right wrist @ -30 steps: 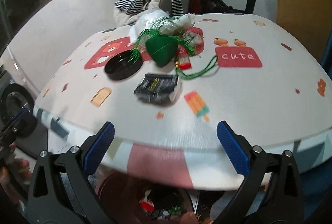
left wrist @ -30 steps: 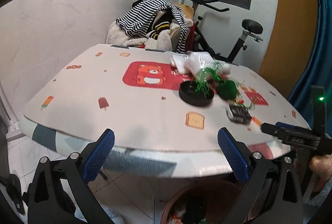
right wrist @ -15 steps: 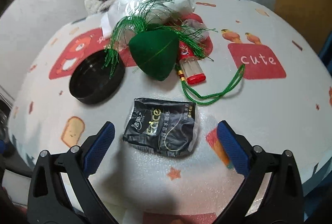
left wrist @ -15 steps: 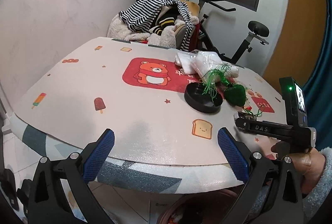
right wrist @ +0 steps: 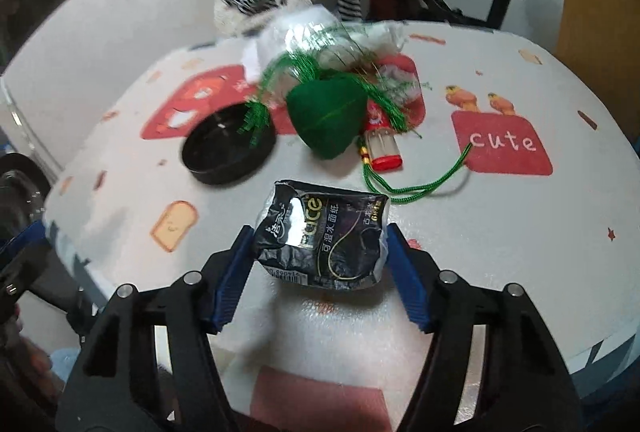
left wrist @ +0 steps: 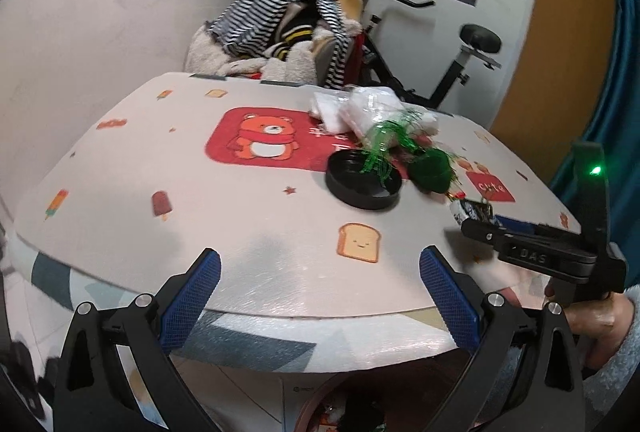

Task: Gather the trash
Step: 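Lift the black packet with the right gripper while the left gripper grasps the black round lid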

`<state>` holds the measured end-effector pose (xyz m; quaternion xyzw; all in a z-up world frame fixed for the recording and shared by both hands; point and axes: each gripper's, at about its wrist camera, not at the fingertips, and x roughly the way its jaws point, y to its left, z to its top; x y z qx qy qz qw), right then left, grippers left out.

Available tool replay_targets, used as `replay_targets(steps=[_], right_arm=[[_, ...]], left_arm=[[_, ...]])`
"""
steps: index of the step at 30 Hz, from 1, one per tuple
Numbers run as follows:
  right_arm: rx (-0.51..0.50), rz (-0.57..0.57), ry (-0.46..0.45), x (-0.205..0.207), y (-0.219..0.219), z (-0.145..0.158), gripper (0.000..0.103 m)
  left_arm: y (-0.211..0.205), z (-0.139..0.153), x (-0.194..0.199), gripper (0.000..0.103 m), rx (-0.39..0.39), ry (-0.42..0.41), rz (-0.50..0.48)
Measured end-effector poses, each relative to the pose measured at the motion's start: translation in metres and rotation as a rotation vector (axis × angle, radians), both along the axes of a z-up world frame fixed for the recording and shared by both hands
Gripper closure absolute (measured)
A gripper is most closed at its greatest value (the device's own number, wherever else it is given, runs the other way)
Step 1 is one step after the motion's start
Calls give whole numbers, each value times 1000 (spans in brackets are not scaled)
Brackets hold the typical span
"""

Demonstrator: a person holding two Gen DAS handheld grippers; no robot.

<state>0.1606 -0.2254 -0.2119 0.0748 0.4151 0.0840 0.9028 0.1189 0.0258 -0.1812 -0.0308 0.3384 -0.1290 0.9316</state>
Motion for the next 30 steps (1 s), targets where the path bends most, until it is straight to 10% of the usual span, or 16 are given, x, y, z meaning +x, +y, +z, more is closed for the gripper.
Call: replay_targets(steps=[20, 30], right_arm=[[125, -35, -78, -20, -48, 12, 37], [138, -40, -78, -24, -59, 13, 37]], left_arm=[[-92, -34, 116, 6, 171, 164, -248], [-117, -55, 166, 6, 291, 233, -173]])
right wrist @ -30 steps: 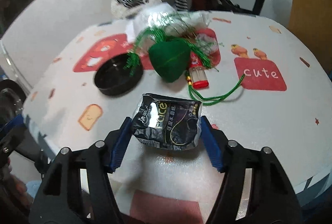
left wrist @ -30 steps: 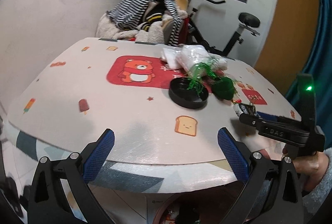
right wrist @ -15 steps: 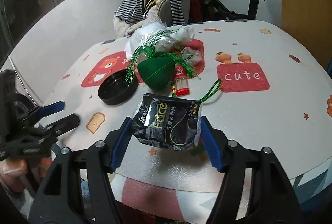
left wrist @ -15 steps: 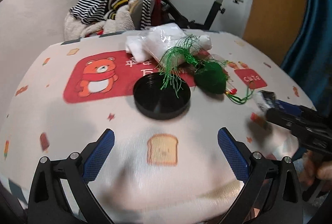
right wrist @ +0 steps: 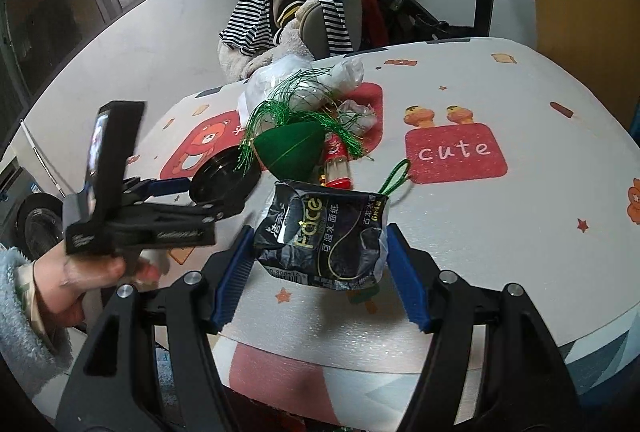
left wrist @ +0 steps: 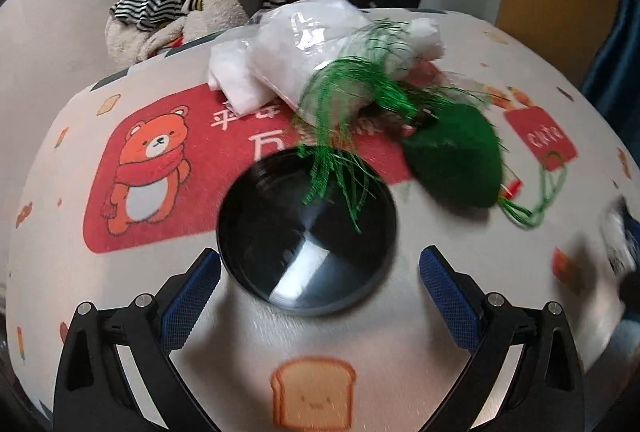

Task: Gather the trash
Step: 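Lift the black packet with the right gripper while the left gripper grasps the black round lid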

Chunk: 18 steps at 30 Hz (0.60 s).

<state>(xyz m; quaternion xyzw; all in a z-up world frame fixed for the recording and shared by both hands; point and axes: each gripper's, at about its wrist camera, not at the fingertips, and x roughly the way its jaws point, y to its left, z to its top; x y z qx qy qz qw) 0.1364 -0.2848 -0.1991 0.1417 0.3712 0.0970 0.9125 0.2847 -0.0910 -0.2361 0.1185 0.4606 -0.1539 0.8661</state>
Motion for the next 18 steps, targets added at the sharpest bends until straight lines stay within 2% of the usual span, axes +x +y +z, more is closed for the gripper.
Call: replay_targets(steps=[4, 8, 9, 18], right_arm=[[-1, -3, 6, -2, -2, -2, 37], [2, -4, 14, -3, -4, -4, 37], [1, -4, 16, -4, -4, -4, 37], [-2, 9, 11, -13, 1, 1, 37]], left_arm=[[6, -5, 19, 6, -54, 48, 60], [11, -8, 24, 8, -50, 61, 85], [13, -6, 23, 13, -49, 61, 89], [45, 10, -16, 13, -80, 57, 91]])
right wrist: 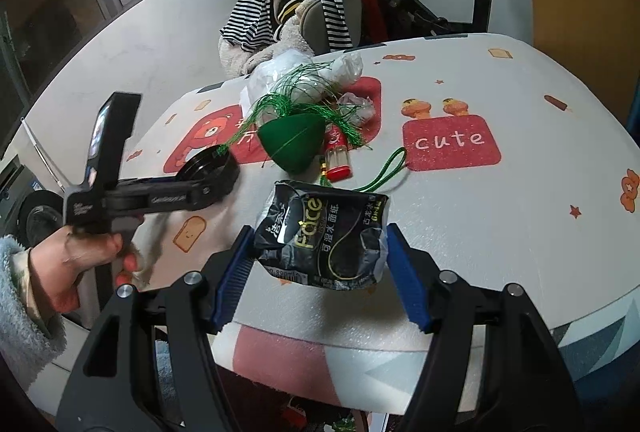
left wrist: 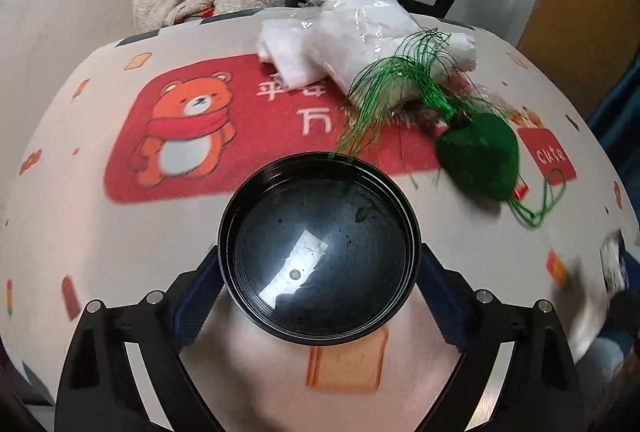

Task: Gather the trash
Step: 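Lift the black packet with the right gripper while the left gripper grasps the black round lid, then carry the black packet and black lid over the brown bin and release both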

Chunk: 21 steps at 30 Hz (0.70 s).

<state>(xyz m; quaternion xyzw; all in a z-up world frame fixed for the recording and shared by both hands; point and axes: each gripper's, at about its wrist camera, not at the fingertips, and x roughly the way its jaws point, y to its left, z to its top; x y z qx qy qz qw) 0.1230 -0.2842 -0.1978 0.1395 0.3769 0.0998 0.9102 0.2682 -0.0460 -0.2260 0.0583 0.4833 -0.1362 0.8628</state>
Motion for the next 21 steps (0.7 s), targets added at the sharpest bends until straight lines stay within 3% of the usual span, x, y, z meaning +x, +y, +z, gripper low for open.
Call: replay_targets(steps=[6, 13, 21], right_arm=[[-1, 10, -4, -14, 5, 5, 37], [-19, 29, -18, -37, 10, 10, 37], [-50, 63, -45, -68, 19, 10, 37]], left_arm=[[21, 15, -50, 13, -60, -7, 5], [25, 39, -123, 13, -98, -76, -46], [25, 38, -192, 13, -132, -97, -99]])
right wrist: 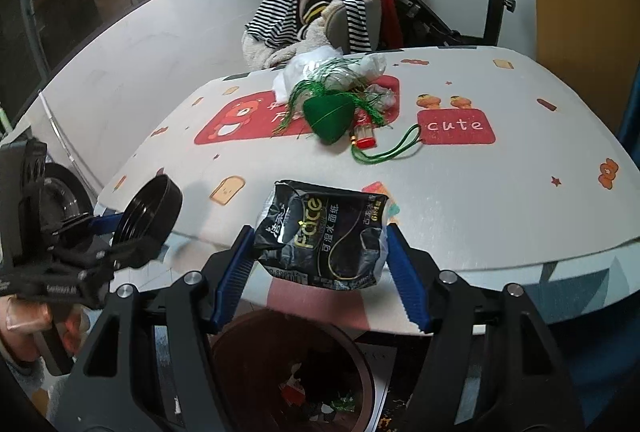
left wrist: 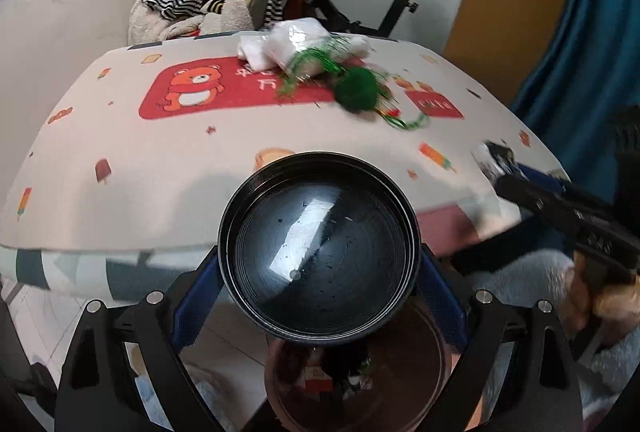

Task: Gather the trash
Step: 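Carry the black packet and black lid over the brown bin and release both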

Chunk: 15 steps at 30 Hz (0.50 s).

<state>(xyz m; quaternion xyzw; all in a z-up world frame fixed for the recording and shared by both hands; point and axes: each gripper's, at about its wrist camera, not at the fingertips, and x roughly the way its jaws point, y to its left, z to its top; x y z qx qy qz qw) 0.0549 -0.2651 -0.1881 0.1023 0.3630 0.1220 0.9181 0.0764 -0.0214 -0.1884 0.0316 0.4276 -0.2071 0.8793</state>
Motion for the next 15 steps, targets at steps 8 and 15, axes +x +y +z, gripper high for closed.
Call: replay_targets(steps=[8, 15], right_arm=[[-22, 23, -10, -25, 6, -8, 37], [-28, 21, -1, -36, 7, -17, 37]], left_arm=[[-9, -30, -42, 13, 19, 49, -33], [-17, -59, -54, 13, 77, 103, -62]])
